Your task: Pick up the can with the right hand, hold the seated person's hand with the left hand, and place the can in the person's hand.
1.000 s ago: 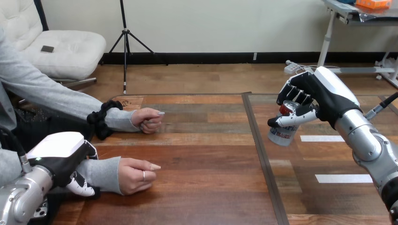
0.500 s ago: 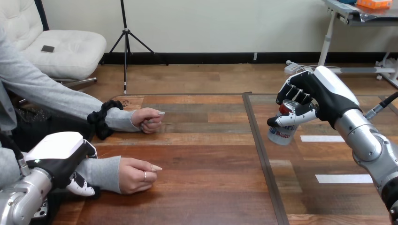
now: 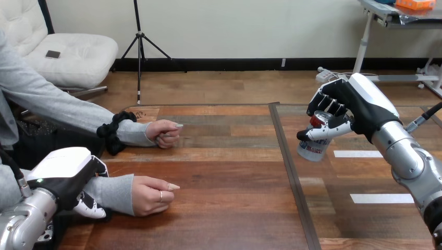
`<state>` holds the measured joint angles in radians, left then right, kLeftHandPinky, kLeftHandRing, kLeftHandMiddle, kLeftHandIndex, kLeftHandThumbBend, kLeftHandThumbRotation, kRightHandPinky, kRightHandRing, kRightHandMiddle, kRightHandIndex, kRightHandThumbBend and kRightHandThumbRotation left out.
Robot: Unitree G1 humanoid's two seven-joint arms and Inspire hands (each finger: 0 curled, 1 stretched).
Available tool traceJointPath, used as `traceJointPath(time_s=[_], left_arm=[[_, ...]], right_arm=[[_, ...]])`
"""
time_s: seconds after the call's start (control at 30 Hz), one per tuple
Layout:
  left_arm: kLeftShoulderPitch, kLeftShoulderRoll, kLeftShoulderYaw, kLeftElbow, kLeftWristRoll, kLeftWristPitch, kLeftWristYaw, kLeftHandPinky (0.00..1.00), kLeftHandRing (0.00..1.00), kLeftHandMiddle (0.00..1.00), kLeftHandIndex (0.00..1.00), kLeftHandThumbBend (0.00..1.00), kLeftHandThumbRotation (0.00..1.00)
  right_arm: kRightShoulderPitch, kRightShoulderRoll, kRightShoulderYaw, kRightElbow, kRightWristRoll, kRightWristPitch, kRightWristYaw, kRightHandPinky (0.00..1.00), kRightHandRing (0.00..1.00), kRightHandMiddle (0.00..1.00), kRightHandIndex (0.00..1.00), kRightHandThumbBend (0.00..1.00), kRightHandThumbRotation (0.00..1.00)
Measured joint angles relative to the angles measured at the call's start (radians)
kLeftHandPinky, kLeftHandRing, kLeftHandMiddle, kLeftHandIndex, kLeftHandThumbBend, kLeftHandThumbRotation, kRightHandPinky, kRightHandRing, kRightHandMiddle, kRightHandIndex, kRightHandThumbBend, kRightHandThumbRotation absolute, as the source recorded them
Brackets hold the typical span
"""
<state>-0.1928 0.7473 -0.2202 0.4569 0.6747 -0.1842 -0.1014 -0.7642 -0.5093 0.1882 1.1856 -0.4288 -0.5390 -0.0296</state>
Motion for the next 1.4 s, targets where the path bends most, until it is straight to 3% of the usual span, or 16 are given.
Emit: traceJointPath(time_s=[0.4,0.83,1.4], left_arm=[[0.023,0.000,0.015,-0.002,-0.025,-0.061,0.025,0.39,0.45,0.50,0.49,0.70,0.00],[0.043,0.000,0.042,-0.002,-0.054,-0.127,0.057,0.37,0.43,0.48,0.47,0.73,0.00],[0.048,0.000,0.065,-0.010,-0.080,-0.155,0.083,0.35,0.41,0.47,0.47,0.70,0.00]], right_arm=[[0.000,0.000,0.000,0.000,-0.002,0.001,-0.003,0.37,0.39,0.42,0.41,0.79,0.00],[0.000,0.000,0.000,0.000,-0.001,0.001,-0.003,0.37,0.38,0.41,0.40,0.80,0.00],[0.000,0.000,0.000,0.000,-0.001,0.001,-0.003,0.37,0.39,0.42,0.41,0.79,0.00]])
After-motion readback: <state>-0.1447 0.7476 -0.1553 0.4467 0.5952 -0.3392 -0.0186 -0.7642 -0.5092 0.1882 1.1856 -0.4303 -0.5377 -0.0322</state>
